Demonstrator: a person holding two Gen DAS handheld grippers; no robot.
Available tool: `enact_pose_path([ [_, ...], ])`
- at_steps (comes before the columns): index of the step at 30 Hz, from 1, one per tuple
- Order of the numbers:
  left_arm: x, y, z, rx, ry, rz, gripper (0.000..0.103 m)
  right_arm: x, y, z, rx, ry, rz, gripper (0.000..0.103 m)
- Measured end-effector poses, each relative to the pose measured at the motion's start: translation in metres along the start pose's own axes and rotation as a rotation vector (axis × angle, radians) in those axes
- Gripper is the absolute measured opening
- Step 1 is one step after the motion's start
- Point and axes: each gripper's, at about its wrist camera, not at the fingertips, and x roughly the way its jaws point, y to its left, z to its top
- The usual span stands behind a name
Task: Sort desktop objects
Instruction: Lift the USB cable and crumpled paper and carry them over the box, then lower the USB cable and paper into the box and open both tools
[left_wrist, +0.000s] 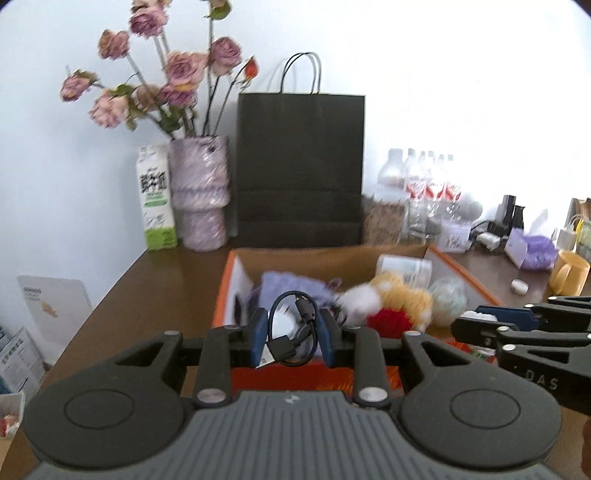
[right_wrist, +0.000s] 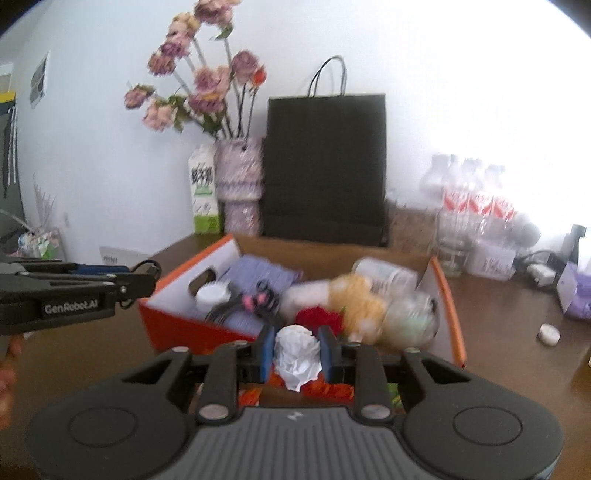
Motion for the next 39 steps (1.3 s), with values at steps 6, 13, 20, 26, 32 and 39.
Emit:
enact_pose_path([
  [6,0.024,-0.021,0.016,0.004,-0.018,-0.033,0.029,0.017,-0.020,0.016,0.009,-0.026,-0.025,0.024],
  [13,0.067,-0.035,0.017,-0.008,0.034,-0.024,0.029,0.048,-0.046,0.018,0.058,-0.006,-0.044,0.024],
  [20,0.100,-0.035,0.004,0.001,0.101,0.003,0.029,0.072,-0.064,0.003,0.087,0.067,-0.053,0.024],
  [26,0.110,-0.032,-0.003,0.008,0.130,0.017,0.029,0.080,-0.068,-0.004,0.089,0.094,-0.060,0.024],
  [32,0.112,-0.033,-0.004,0.018,0.137,0.021,0.029,0.080,-0.066,-0.005,0.084,0.095,-0.064,0.024],
  [39,0.111,-0.038,-0.006,0.042,0.138,0.030,0.030,0.079,-0.064,-0.006,0.073,0.096,-0.071,0.026],
])
